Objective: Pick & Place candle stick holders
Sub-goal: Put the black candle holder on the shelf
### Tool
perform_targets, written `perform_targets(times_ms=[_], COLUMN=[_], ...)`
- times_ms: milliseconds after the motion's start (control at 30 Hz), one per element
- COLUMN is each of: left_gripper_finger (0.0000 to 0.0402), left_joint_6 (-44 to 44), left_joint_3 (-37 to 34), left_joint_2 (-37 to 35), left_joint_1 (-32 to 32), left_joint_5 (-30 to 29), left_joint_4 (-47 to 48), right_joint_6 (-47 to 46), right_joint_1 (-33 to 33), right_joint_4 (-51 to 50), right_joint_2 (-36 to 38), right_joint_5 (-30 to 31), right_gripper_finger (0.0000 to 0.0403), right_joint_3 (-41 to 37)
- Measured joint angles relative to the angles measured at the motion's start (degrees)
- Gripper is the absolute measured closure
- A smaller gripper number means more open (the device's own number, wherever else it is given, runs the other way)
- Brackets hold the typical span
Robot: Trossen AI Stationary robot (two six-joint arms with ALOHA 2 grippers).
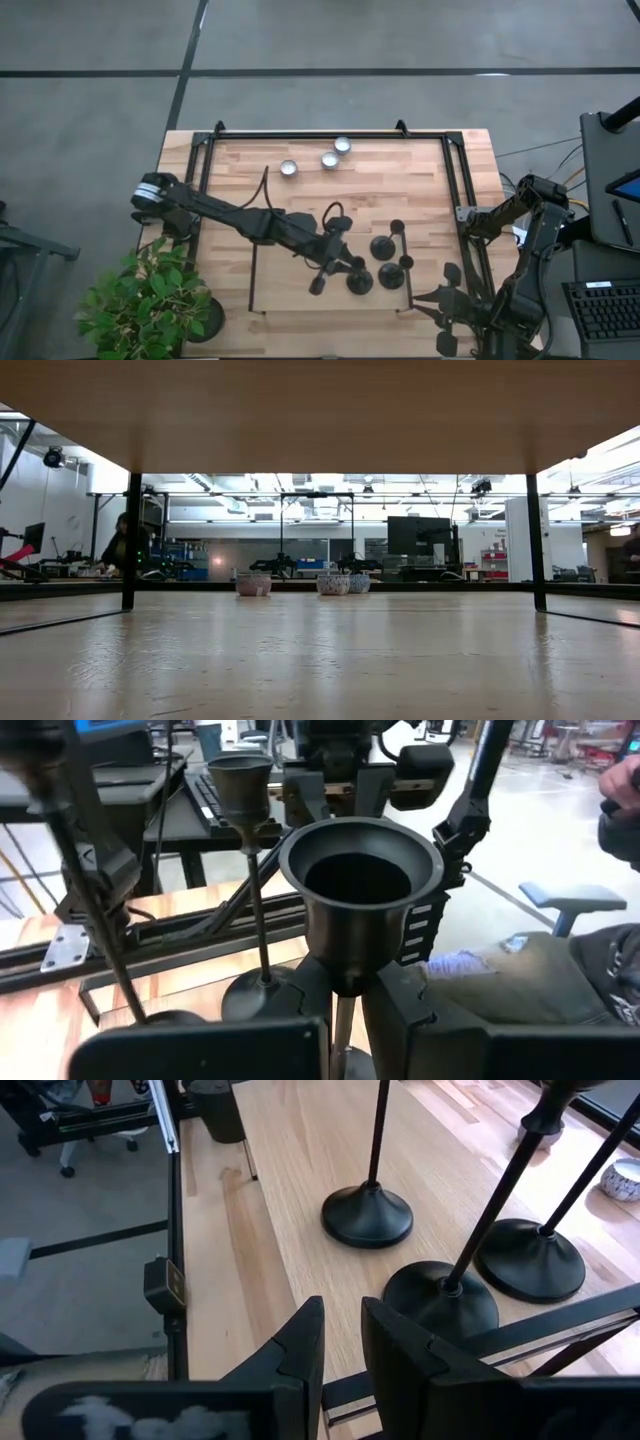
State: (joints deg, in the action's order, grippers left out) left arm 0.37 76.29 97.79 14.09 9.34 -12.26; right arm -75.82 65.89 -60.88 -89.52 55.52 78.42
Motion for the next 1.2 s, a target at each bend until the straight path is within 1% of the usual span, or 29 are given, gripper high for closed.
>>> perform_targets(times_ms=[133,233,467,567,700,800,967,1000,1067,1133,1200], left_gripper_finger=[0.0372,0.0357,0.0287,0.0258,0.0235,0.0229,0.0227,0.0227,0.0227,0.0227,0.0227], left_joint_6=[0.3,-0.1,0.0,-0.5,-0.4,-0.5,-0.5,-0.6,-1.6,-2.6,-3.7], left_joint_3=[-0.1,-0.2,-0.3,-0.2,-0.3,-0.8,-3.2,-4.1,-6.4,-9.4,-12.2], left_joint_2=[0.2,0.2,0.5,0.2,-2.0,-4.5,-6.9,-7.3,-8.0,-8.4,-8.7], left_joint_1=[0.0,0.0,0.0,0.0,0.0,0.0,0.2,0.2,0.3,0.4,0.4], left_joint_5=[0.2,0.1,0.0,-0.5,-0.5,-0.5,-0.5,-0.5,-0.7,-0.7,-0.7], left_joint_4=[-0.2,-0.2,3.9,3.9,9.9,12.9,13.3,13.0,9.2,5.0,0.9], right_joint_6=[0.0,0.0,-0.2,-0.5,1.2,6.5,15.9,17.4,19.2,19.7,19.6], right_joint_1=[0.0,0.0,0.0,0.0,-0.3,-1.1,-3.5,-4.0,-5.1,-6.2,-7.3], right_joint_4=[0.0,0.0,1.9,3.4,10.0,16.6,27.6,29.7,33.6,36.5,38.0], right_joint_2=[0.0,0.0,0.0,-0.1,-0.1,-0.1,-0.1,-0.1,-0.1,-0.1,-0.1], right_joint_5=[0.0,0.1,0.2,1.0,2.8,3.0,3.0,3.0,3.4,3.8,2.8], right_gripper_finger=[0.0335,0.033,0.0318,0.0314,0.031,0.0306,0.0297,0.0294,0.029,0.0286,0.0283], right_joint_3=[0.0,0.0,-0.5,-1.1,-2.6,-3.9,-5.9,-6.4,-7.7,-9.3,-10.9])
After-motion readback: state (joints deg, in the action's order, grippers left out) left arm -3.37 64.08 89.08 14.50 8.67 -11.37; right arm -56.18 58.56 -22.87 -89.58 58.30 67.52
